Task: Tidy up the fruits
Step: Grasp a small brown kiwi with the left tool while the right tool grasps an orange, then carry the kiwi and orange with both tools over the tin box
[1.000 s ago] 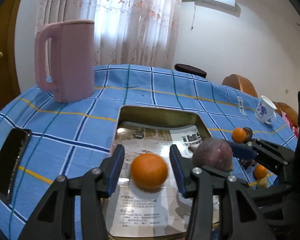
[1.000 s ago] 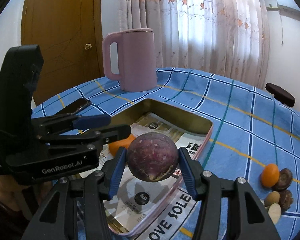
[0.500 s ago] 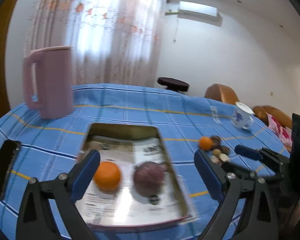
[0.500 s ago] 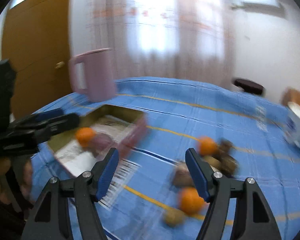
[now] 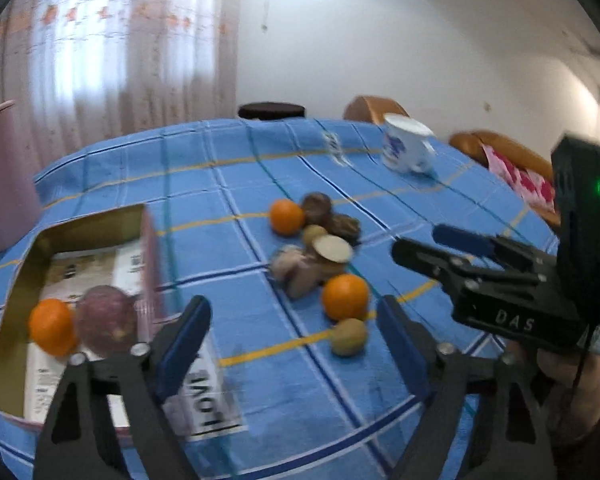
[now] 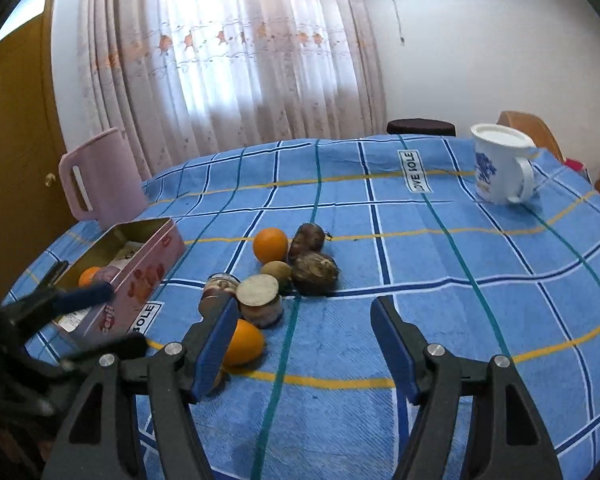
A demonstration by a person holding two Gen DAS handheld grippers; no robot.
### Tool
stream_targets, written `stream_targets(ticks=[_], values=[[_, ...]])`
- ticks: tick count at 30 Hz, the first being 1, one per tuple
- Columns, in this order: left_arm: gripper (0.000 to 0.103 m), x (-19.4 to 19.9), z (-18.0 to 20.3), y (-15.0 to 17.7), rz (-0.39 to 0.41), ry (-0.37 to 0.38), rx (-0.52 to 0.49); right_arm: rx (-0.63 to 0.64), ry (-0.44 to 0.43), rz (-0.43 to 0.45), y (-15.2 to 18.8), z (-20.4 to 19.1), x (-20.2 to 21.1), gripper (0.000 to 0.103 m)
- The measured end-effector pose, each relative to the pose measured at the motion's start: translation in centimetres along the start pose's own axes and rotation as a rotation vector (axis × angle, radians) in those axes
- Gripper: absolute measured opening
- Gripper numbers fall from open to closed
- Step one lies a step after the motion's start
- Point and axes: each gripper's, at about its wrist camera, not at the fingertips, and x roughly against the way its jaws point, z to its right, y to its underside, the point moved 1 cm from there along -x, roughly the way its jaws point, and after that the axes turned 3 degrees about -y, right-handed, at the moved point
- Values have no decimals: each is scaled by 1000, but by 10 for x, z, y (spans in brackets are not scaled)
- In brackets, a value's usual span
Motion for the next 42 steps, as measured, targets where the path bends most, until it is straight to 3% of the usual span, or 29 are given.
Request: stream_targets(ticks=[5, 7, 10, 11, 15, 20, 25, 26, 32, 34, 42], values=[[69, -23, 24, 4, -89, 30, -76, -54, -8, 8, 3, 10, 3, 70], [61, -33, 29, 7, -133, 60, -81, -54, -12, 9, 4, 10, 3, 70], [39, -41, 29, 11, -170, 64, -77, -51, -13, 10, 5, 10, 3, 70], [28, -41, 28, 11, -168, 81, -71, -51, -14, 9, 5, 10, 3, 70], [28, -26, 12, 7, -102, 98, -16, -39, -20, 6, 5, 9, 3, 70], [28, -11, -16, -1, -1, 12, 49, 47, -29, -40, 4, -11, -7, 70], [27, -15, -26, -1, 7, 3, 78, 133, -54, -158, 7, -35, -32, 67], [27, -16, -26, 0, 5, -6, 75, 130, -69, -177, 7, -36, -36, 60], [27, -15, -24, 3, 16, 22, 73, 72, -165, -276, 13, -30, -55, 53], [27, -13, -23, 5, 22, 20, 70, 73, -189, -271, 12, -32, -54, 44], [27, -5, -28, 5, 59, 20, 93, 92, -172, -200, 11, -37, -42, 44]])
